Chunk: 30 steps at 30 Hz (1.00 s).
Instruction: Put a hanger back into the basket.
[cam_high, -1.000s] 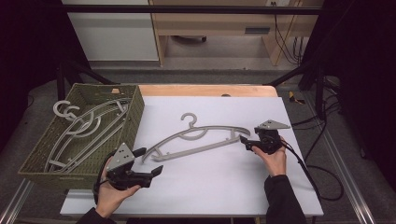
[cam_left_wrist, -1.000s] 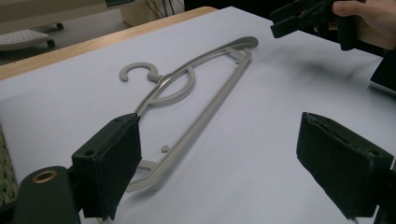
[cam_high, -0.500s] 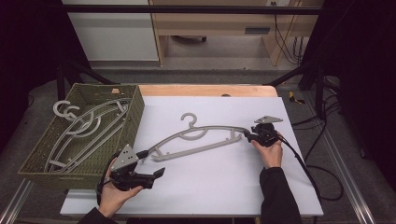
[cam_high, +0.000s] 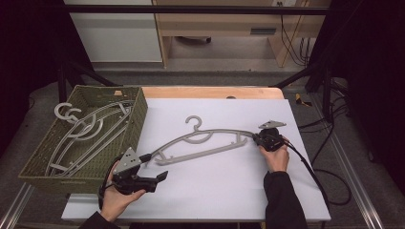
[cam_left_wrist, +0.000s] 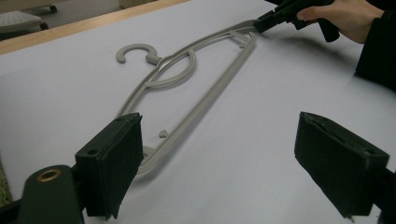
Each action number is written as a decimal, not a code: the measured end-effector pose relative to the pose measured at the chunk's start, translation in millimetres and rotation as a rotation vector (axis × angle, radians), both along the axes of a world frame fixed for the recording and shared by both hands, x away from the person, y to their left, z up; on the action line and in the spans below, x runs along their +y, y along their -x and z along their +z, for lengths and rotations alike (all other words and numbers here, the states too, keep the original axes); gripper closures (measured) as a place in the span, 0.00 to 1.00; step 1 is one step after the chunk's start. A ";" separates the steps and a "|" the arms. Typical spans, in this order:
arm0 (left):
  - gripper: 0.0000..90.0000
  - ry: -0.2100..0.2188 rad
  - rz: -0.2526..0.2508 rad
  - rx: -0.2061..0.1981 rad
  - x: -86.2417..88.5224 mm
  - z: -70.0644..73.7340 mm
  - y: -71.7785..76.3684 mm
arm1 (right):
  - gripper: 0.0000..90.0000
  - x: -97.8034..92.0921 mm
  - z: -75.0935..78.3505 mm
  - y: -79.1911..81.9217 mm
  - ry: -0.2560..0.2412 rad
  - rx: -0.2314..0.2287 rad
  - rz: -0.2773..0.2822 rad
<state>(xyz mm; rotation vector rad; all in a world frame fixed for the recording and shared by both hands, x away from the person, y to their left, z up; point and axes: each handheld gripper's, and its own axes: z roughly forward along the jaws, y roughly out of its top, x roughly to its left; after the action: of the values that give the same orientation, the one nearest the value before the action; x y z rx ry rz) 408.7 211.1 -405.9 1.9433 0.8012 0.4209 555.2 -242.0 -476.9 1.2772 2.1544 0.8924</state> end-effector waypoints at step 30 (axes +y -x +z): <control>0.17 -0.015 -0.008 0.022 -6.4 -8.1 0.2 | 0.57 10.2 22.7 68.2 -0.127 -0.009 0.159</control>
<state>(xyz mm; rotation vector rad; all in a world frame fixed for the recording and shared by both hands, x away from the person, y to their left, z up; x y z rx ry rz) 408.6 204.7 -414.0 1.9674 0.8067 0.4021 487.0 -231.8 -454.2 1.1693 2.2476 1.1127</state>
